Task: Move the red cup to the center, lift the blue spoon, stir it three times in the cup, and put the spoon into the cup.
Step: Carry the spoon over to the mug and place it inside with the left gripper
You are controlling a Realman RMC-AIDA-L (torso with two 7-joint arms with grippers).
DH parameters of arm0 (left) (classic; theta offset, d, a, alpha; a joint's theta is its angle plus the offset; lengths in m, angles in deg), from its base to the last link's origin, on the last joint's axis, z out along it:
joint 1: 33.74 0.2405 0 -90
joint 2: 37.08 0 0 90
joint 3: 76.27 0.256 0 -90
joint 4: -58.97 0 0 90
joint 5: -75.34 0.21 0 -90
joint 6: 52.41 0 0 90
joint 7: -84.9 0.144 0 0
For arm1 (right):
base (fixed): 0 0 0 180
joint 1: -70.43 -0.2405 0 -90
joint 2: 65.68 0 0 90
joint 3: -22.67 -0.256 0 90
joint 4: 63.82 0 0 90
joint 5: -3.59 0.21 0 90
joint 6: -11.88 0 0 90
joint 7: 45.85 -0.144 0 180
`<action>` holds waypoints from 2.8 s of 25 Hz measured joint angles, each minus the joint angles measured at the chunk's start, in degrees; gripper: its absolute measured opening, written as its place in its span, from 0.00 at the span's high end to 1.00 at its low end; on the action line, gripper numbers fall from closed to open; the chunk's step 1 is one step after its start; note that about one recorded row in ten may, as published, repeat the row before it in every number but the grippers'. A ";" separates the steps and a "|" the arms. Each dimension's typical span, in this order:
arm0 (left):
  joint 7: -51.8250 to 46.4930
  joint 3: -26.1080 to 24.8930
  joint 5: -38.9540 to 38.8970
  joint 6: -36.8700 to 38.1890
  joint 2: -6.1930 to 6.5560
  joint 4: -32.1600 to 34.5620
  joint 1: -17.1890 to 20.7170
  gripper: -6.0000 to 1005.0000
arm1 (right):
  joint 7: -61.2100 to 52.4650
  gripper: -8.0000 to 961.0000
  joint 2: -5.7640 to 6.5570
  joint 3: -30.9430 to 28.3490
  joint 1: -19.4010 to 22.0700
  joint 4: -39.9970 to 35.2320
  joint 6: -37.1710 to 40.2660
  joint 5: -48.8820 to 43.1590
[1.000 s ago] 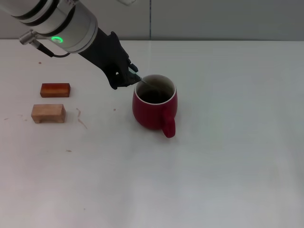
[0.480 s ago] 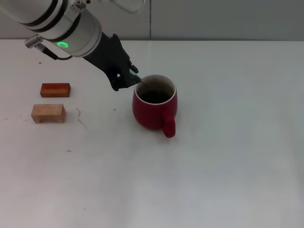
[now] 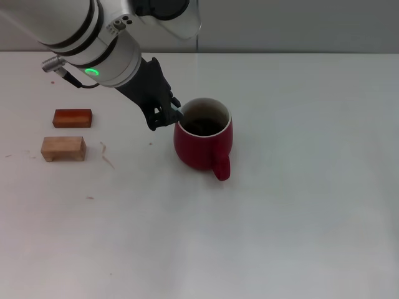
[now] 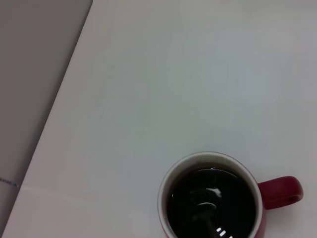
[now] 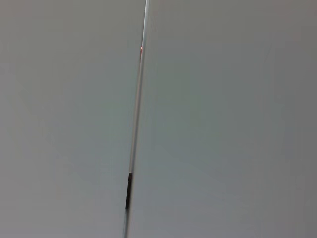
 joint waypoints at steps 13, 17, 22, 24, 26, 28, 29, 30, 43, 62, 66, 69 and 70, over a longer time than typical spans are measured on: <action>-0.17 0.19 -0.64 2.96 0.01 2.42 0.21 0.83 | 0.05 0.30 0.00 0.09 0.00 0.27 -0.01 -0.16; -0.11 0.58 -2.35 2.21 0.01 2.62 0.26 0.83 | 0.07 0.30 0.00 0.09 0.08 0.44 -0.03 -0.16; 0.11 1.26 -3.55 0.64 -0.08 1.92 -0.01 0.83 | 0.09 0.30 0.00 0.09 0.17 0.63 -0.04 -0.16; 0.11 1.49 -3.60 0.05 -0.09 1.89 -0.02 0.83 | 0.09 0.30 0.00 0.09 0.18 0.77 -0.03 -0.16; 0.03 1.55 -3.66 -1.10 -0.09 1.82 0.17 0.83 | 0.09 0.30 0.00 0.09 0.23 0.97 -0.04 -0.16; -0.11 1.55 -3.65 -1.99 -0.08 1.58 0.35 0.83 | 0.09 0.30 0.00 0.09 0.26 1.07 -0.03 -0.16; -0.15 1.52 -3.55 -2.26 -0.06 1.41 0.39 0.83 | 0.09 0.30 0.00 0.09 0.26 1.08 -0.03 -0.16; -0.17 1.43 -3.30 -2.47 -0.01 1.24 0.43 0.83 | 0.09 0.30 0.00 0.09 0.27 1.08 -0.03 -0.16; -0.08 1.04 1.16 0.52 0.31 2.58 1.26 0.83 | 0.09 0.30 0.00 0.15 0.36 1.14 0.59 -0.20; -0.05 4.17 -5.40 -1.65 -0.04 2.27 1.62 0.83 | 0.09 0.30 0.00 0.18 0.78 1.41 0.68 -0.31; -0.19 4.44 -5.55 -4.54 -0.09 0.50 1.65 0.83 | 0.09 0.30 0.00 0.22 0.85 1.59 0.68 -0.39; -0.51 4.46 -5.53 -6.34 -0.06 0.14 2.06 0.83 | 0.09 0.30 0.00 0.27 0.99 1.77 0.83 -0.42; -0.56 4.46 -5.51 -6.48 -0.06 0.13 2.08 0.83 | 0.09 0.30 0.00 0.27 1.02 1.79 0.88 -0.42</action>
